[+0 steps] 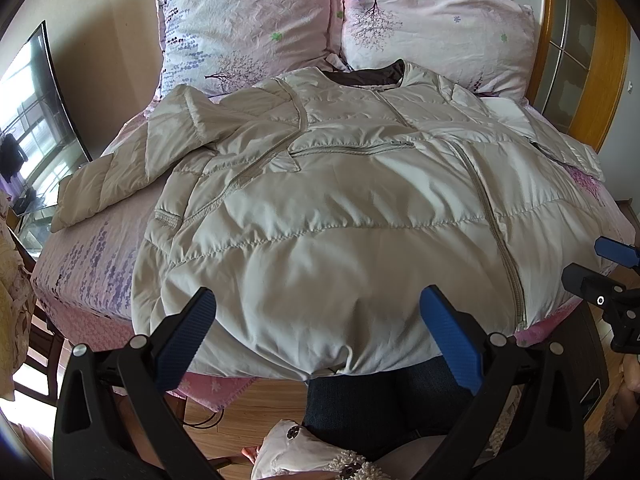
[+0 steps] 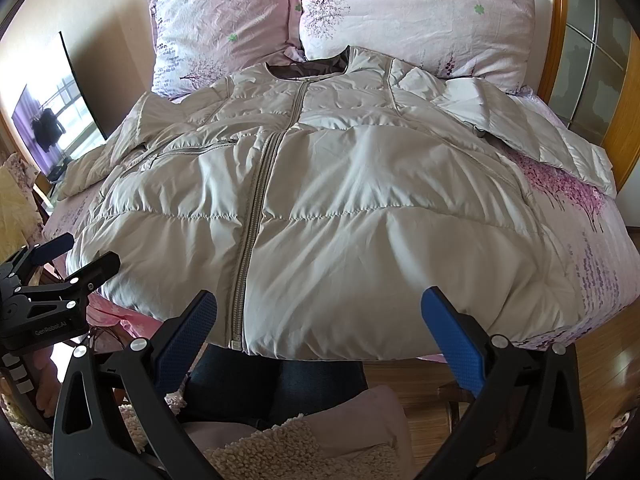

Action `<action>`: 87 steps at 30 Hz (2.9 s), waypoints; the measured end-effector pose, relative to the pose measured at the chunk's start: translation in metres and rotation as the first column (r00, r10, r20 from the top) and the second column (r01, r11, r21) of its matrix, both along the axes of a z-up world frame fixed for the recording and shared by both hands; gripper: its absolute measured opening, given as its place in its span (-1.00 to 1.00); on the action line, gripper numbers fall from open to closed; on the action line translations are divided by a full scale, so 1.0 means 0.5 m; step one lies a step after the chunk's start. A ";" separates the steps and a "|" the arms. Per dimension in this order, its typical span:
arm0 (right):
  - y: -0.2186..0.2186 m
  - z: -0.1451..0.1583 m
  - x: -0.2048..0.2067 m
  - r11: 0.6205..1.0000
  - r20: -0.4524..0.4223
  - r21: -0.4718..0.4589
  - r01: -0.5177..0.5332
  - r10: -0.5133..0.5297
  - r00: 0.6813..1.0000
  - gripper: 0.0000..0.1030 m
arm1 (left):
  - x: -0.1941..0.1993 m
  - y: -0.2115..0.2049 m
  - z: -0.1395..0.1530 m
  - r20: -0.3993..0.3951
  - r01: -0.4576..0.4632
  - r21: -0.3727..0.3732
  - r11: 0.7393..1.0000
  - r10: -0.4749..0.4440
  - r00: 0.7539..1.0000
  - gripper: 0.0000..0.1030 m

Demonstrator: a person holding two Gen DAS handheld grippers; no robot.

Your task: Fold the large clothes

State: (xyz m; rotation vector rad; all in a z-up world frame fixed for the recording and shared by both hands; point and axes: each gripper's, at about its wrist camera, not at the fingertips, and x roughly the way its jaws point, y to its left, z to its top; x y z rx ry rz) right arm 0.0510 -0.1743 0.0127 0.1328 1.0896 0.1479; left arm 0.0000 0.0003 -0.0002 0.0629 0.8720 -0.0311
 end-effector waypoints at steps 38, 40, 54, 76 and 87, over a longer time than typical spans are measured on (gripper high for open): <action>-0.721 -0.178 0.190 0.314 -0.296 0.423 0.850 -0.839 0.457 0.44 | 0.297 0.122 0.065 0.051 0.029 -0.129 0.991 -0.023 0.998 0.96; -0.755 -0.201 0.198 0.272 -0.310 0.412 0.870 -0.855 0.415 0.37 | 0.329 0.122 0.065 0.039 0.042 -0.161 0.986 -0.036 0.999 0.96; -0.840 -0.248 0.235 0.229 -0.271 0.354 0.907 -0.903 0.333 -0.48 | 0.493 0.116 0.044 0.025 0.082 -0.410 0.908 -0.079 0.997 0.96; -0.292 0.058 0.484 0.953 0.281 0.224 0.206 -0.266 0.922 -0.86 | 0.551 0.080 0.039 0.008 0.134 -0.727 0.673 -0.186 0.983 0.95; -0.045 -0.078 0.506 0.984 0.030 0.163 -0.067 0.063 0.998 -0.86 | 0.590 -0.013 -0.016 -0.128 0.056 -0.835 0.548 -0.292 0.948 0.94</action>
